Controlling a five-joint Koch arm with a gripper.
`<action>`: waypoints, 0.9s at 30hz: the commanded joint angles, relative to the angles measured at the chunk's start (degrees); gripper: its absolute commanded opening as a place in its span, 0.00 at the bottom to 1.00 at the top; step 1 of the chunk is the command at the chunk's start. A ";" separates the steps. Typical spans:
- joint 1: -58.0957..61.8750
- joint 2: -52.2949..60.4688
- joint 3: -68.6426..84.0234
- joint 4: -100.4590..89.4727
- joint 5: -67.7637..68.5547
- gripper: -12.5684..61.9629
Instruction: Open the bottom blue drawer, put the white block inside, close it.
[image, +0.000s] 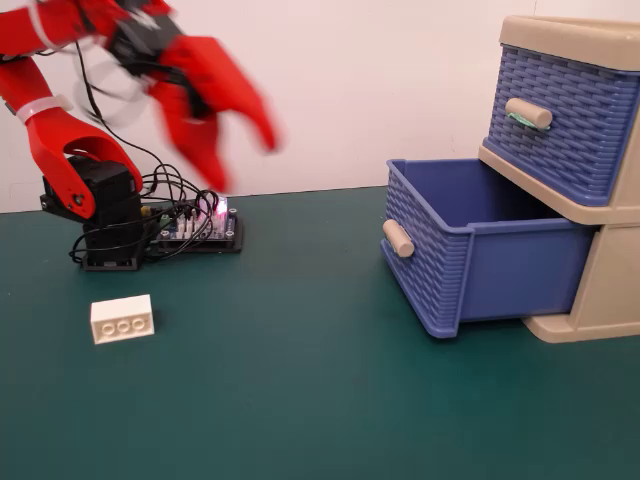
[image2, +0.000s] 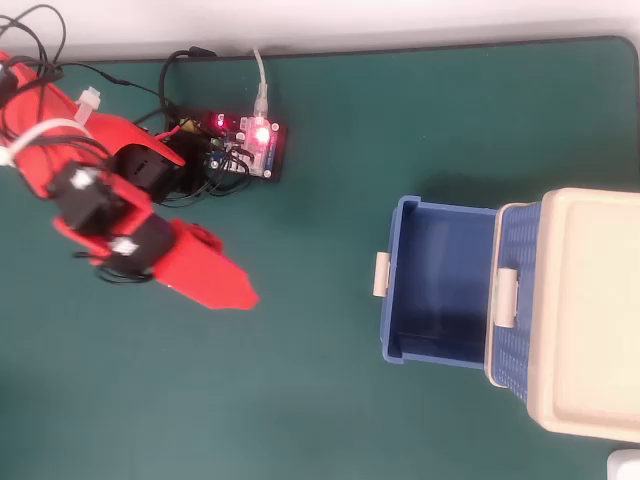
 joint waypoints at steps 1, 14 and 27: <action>2.02 -1.41 -7.82 19.86 2.64 0.63; 28.30 -4.04 -10.11 30.67 7.47 0.62; 35.77 -7.21 14.77 5.19 5.98 0.62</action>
